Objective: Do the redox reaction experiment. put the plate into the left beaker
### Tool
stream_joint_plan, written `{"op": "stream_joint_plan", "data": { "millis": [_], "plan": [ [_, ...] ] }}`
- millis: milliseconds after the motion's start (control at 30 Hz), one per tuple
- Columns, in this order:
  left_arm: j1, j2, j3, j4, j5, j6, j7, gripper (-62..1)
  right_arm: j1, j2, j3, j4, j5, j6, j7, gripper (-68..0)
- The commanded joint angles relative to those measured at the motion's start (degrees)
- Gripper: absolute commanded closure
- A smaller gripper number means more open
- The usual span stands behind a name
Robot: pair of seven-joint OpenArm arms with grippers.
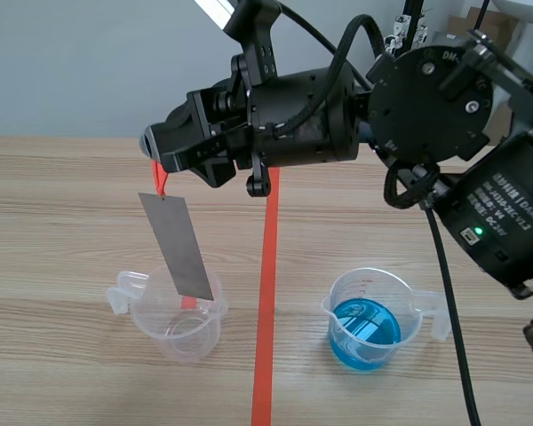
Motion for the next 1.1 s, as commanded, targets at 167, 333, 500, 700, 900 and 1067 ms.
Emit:
{"op": "stream_joint_plan", "data": {
  "millis": [167,333,500,700,900,1067],
  "plan": [
    [0.0,-0.52,-0.11,1.14,-0.35,-0.09,-0.76,-62.3,0.72,-0.02,-0.68,-4.76,0.59,2.82,2.34,-0.4],
    [0.0,-0.52,-0.11,1.14,-0.35,-0.09,-0.76,-62.3,0.72,-0.02,-0.68,-6.27,-0.13,3.13,3.13,-0.4],
    [0.0,-0.52,-0.11,1.14,-0.35,-0.09,-0.76,-62.3,0.68,0.0,-0.72,-6.82,-0.24,5.6,4.26,-0.4],
    [0.0,-0.52,-0.11,1.14,-0.35,-0.09,-0.76,-62.3,0.57,0.02,-1.86,-6.82,-0.92,7.37,4.35,-0.4],
    [0.0,-0.52,-0.11,1.14,-0.37,-0.09,-0.76,-62.3,0.57,1.01,-3.58,-6.82,-2.27,7.37,7.65,-0.4],
    [0.0,-0.52,-0.11,1.14,-0.37,-0.09,-0.79,-62.3,0.57,1.9,-4.85,-6.82,-3.91,7.54,9.62,-0.4]
  ]
}}
